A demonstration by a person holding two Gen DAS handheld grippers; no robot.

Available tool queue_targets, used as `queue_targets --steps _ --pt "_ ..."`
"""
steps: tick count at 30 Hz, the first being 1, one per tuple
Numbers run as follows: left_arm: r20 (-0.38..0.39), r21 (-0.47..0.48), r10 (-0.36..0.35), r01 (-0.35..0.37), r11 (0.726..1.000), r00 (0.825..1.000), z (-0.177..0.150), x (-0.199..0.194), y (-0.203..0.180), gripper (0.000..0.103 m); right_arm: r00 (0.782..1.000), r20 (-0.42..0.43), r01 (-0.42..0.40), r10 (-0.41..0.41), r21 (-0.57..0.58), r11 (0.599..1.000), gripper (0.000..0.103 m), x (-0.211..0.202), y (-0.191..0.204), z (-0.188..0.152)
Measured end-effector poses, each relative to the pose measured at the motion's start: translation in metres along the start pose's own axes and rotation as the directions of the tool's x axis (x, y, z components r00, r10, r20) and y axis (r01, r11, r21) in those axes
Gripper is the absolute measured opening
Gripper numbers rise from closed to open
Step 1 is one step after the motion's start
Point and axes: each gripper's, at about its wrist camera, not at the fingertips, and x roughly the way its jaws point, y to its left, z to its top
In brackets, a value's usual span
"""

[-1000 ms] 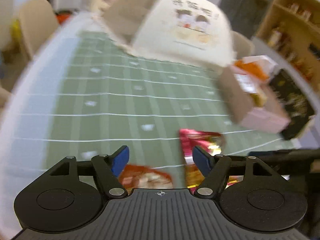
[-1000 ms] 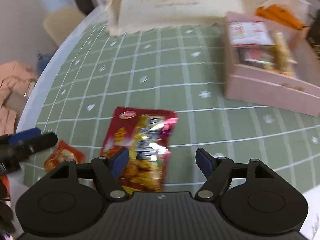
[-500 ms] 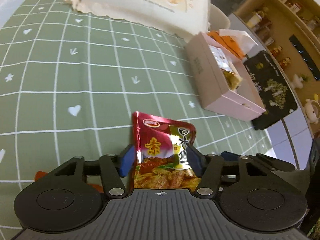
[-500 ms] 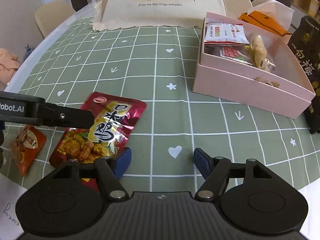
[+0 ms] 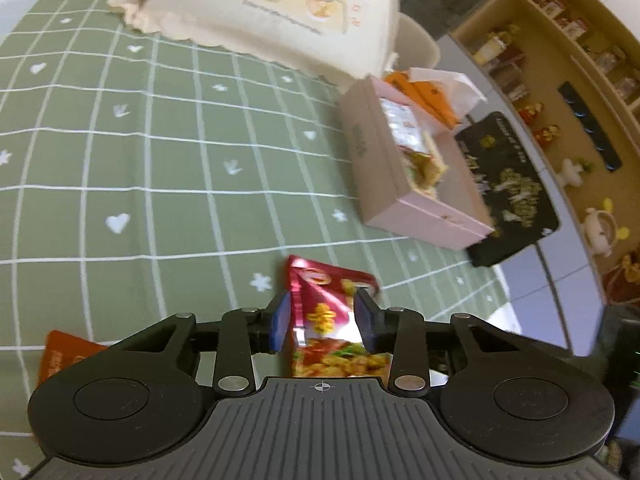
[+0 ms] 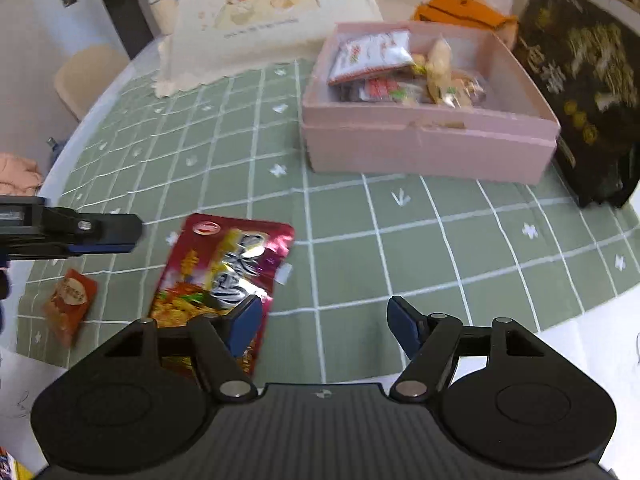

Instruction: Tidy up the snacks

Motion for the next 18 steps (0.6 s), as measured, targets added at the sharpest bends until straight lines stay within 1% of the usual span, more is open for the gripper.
queue_targets --steps 2,4,7,8,9,10,12,15,18 --pt "-0.01 -0.003 0.012 -0.012 1.0 1.0 -0.001 0.004 0.003 0.04 1.0 -0.013 0.007 -0.007 -0.025 1.0 0.07 0.008 0.007 0.0" --pt "-0.022 0.014 0.013 -0.013 1.0 1.0 -0.002 0.009 0.002 0.04 0.999 -0.032 0.017 -0.019 -0.039 0.999 0.068 0.017 0.011 -0.003" --pt "-0.041 0.049 0.022 -0.02 0.999 0.999 -0.005 0.023 0.003 0.04 1.0 -0.019 0.022 -0.023 -0.048 0.999 0.068 0.02 0.012 -0.007" --pt "-0.051 0.048 0.029 -0.026 0.999 0.998 -0.006 0.029 0.004 0.04 1.0 -0.018 0.023 -0.024 -0.054 0.998 0.068 0.021 0.012 -0.006" --pt "-0.055 0.042 0.018 -0.016 0.999 0.998 -0.008 0.032 0.005 0.039 1.0 -0.018 0.021 -0.022 -0.058 0.998 0.068 0.02 0.012 -0.006" --pt "-0.057 0.027 -0.016 0.017 0.999 0.998 -0.009 0.035 0.006 0.039 1.0 -0.019 0.016 -0.018 -0.058 0.998 0.068 0.02 0.011 -0.006" --pt "-0.092 0.003 -0.067 0.068 0.998 0.994 -0.01 0.039 0.003 0.04 1.0 -0.018 0.019 -0.02 -0.059 0.998 0.069 0.02 0.009 -0.005" --pt "-0.102 0.046 -0.079 0.084 0.995 0.992 -0.01 0.033 -0.01 0.039 0.999 -0.015 0.027 -0.028 -0.067 0.997 0.069 0.019 0.007 -0.007" --pt "-0.106 0.041 -0.138 0.143 0.989 0.985 -0.007 0.021 -0.021 0.035 1.0 -0.015 0.003 -0.004 -0.048 0.999 0.069 0.01 0.001 -0.009"
